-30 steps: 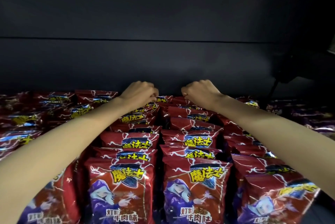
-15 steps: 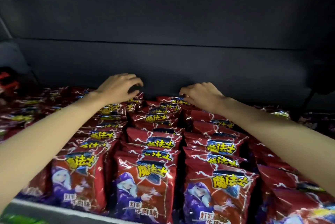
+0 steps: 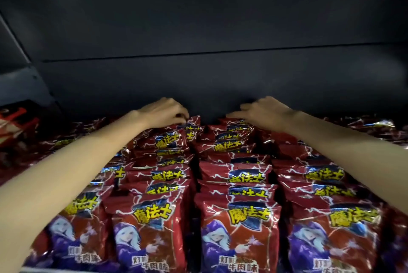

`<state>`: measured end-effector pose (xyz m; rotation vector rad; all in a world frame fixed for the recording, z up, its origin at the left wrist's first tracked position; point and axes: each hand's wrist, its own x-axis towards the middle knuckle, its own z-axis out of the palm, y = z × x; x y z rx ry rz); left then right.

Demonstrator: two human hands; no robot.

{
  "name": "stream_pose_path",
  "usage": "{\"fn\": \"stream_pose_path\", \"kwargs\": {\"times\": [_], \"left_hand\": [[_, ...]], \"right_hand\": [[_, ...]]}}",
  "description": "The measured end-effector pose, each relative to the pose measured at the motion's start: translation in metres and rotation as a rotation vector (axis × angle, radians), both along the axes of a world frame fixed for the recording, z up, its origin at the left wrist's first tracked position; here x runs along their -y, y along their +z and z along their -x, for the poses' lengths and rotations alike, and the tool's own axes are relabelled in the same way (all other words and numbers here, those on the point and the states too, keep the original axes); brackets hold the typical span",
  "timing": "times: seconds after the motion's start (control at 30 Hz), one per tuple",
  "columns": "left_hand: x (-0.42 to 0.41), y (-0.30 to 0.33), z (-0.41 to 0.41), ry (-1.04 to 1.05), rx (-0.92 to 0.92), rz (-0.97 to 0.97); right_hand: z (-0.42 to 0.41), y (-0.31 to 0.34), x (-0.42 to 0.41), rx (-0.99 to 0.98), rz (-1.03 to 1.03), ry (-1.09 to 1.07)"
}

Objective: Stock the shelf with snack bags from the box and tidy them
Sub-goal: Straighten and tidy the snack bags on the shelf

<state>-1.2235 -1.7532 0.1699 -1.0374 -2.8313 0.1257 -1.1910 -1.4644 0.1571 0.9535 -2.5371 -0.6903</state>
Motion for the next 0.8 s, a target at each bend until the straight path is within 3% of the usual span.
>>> {"fn": "stream_pose_path", "kwargs": {"times": [0.1,0.17,0.3,0.4,0.73,0.8], "left_hand": [[0.001,-0.001,0.004,-0.044,0.028,0.111],[-0.003,-0.005,0.007,-0.076,-0.067,0.137],[-0.023,-0.015,0.006,-0.076,-0.17,-0.073],[-0.036,-0.022,0.01,-0.073,-0.209,-0.1],[-0.02,-0.01,0.001,-0.179,-0.033,-0.282],[0.006,-0.005,-0.006,-0.222,-0.131,-0.294]], "right_hand": [[-0.003,0.0,0.005,0.01,0.01,-0.024],[-0.005,0.0,0.008,0.003,0.025,-0.052],[-0.009,0.0,0.008,-0.004,0.059,-0.092],[-0.009,-0.003,0.006,-0.017,0.068,-0.105],[-0.007,-0.006,0.002,-0.077,0.164,-0.11],[-0.008,-0.004,0.008,-0.16,0.203,-0.077]]}}
